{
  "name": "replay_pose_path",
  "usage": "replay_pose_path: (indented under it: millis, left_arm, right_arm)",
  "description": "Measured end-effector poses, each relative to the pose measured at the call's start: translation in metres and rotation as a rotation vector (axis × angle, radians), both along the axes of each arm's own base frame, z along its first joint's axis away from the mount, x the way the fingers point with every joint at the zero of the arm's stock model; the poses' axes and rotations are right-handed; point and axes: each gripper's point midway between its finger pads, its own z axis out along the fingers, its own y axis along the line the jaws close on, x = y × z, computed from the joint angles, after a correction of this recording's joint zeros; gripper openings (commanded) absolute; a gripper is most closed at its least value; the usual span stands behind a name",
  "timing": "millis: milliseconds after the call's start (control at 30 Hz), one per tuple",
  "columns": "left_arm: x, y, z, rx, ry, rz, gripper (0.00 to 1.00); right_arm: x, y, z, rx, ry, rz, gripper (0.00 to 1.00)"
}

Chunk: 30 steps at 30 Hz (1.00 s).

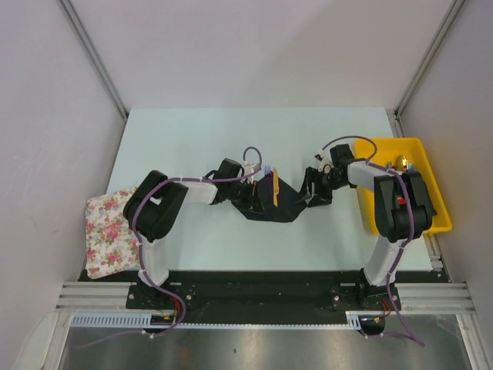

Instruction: Place the utensils on the paper napkin and roll it up

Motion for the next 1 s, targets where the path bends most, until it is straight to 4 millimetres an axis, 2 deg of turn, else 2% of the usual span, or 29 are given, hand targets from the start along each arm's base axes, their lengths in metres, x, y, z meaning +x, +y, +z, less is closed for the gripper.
replay_pose_path:
  millis: [233,533,633,867,933,1000]
  left_arm:
    - [0.0,0.0,0.0,0.0,0.001,-0.001,0.01]
    - [0.0,0.0,0.0,-0.001,0.002,-0.001,0.01]
    - [0.0,0.0,0.0,-0.001,0.002,-0.001,0.01]
    - [0.0,0.0,0.0,-0.002,0.002,0.0,0.01]
    - [0.0,0.0,0.0,-0.002,0.003,0.0,0.01]
    - [0.0,0.0,0.0,-0.002,0.004,0.001,0.01]
  right_arm:
    - [-0.003,0.032,0.004,0.21,0.068,0.024,0.59]
    - [-0.013,0.051,0.012,0.339,0.093,0.035,0.56]
    - [-0.013,0.056,0.019,0.356,0.083,0.038,0.6]
    - [-0.01,0.063,0.044,0.394,0.012,0.052,0.64]
    - [-0.012,0.066,0.044,0.392,0.01,0.06,0.71]
    - [-0.015,0.067,0.041,0.377,0.025,0.06,0.74]
